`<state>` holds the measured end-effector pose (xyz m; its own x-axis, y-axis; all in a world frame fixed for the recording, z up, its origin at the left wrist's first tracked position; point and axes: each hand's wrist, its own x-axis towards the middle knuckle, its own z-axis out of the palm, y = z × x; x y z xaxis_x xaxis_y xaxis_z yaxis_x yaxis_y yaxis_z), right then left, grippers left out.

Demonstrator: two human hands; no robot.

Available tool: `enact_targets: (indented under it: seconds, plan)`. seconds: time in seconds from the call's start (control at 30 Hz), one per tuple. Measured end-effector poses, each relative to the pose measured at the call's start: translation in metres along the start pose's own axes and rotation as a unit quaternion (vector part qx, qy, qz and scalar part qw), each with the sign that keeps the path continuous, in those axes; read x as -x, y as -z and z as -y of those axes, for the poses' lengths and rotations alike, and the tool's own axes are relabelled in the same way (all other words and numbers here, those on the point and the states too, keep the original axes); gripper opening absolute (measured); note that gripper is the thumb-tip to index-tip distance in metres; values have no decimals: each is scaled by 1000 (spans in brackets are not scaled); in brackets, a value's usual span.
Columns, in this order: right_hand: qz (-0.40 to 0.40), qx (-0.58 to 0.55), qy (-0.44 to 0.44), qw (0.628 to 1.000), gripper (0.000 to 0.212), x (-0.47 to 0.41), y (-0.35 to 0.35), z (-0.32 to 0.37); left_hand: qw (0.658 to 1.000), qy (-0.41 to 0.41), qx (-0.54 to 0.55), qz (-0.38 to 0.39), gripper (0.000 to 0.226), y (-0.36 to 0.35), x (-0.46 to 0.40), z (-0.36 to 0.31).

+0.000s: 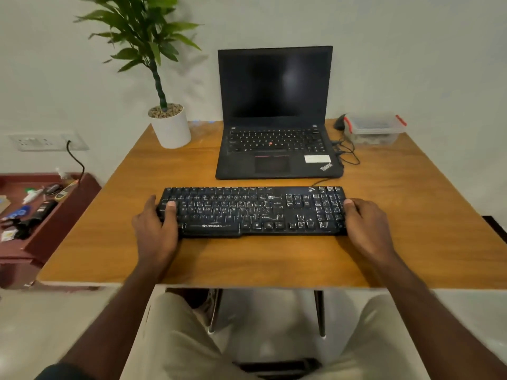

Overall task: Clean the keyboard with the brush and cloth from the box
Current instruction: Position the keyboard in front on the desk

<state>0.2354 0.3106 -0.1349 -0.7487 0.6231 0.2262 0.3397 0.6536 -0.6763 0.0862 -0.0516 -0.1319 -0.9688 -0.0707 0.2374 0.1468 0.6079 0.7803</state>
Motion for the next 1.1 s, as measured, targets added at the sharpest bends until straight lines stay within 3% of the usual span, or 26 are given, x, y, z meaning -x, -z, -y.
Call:
enact_targets:
  seconds: [0.13,0.27,0.53,0.7,0.87,1.1]
  plan:
    - [-37,-12,-1,999,51,22,14,-8,1000,-22,5,-2,61,7,21,3]
    - [-77,-14,-16,997,40,41,27,-16,999,-34,13,-40,65,16,39,0]
    - [-136,-9,-25,990,40,56,29,-19,996,-7,2,-89,28,18,45,0]
    - [-147,10,-15,989,35,52,24,-17,994,-53,-49,-78,26,13,42,5]
    - [-166,38,-20,985,31,51,20,-18,987,-75,-133,-44,41,1,27,21]
    - [-177,37,-14,983,29,55,21,-16,989,-86,-114,-49,40,1,29,22]
